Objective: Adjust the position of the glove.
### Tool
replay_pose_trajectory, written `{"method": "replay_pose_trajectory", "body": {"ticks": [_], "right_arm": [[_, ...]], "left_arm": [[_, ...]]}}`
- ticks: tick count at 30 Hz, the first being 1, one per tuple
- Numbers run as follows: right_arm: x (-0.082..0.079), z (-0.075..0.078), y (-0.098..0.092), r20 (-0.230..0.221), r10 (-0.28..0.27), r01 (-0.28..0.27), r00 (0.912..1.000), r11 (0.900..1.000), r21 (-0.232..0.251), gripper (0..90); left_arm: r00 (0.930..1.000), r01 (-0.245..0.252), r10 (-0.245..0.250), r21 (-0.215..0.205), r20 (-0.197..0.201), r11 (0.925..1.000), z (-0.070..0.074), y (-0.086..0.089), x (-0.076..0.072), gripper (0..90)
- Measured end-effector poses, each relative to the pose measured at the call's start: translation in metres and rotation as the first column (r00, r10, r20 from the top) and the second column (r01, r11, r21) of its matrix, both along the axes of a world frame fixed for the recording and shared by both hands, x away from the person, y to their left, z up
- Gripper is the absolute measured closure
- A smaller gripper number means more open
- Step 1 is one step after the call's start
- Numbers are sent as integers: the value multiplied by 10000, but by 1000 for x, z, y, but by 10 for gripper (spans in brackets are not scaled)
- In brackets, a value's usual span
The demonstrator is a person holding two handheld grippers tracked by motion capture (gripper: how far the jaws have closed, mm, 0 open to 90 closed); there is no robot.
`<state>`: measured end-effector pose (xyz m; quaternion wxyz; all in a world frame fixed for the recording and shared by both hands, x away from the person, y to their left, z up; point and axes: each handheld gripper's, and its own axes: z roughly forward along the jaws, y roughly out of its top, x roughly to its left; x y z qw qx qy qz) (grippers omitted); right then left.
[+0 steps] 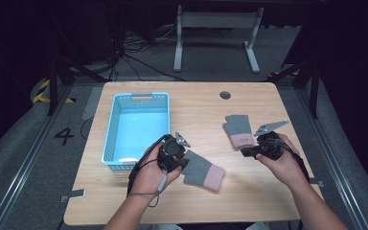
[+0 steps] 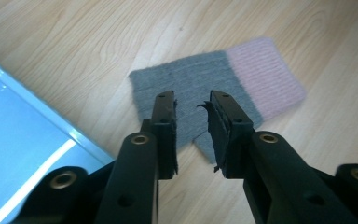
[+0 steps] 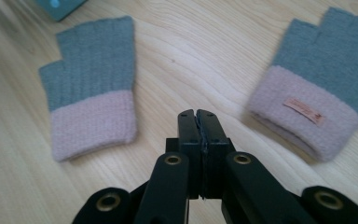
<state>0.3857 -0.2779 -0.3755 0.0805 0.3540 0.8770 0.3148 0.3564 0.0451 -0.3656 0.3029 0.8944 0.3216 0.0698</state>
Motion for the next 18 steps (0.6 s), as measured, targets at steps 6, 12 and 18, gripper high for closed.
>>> {"method": "replay_pose_trajectory", "body": {"ticks": [6, 12, 18], "right_arm": [[-8, 3, 11, -86, 461, -458, 9989, 9985, 294, 900], [-16, 1, 32, -229, 1197, -1186, 9925, 9920, 424, 900], [-21, -9, 52, -551, 1865, -1838, 9809, 9816, 512, 900]], "left_arm": [[9993, 363, -363, -5, -19, 9993, 3, -1, -2, 720], [9990, 410, -411, -43, -160, 9991, 5, 1, -2, 766], [9974, 576, -584, -208, -421, 9981, 5, 3, -1, 776]]}}
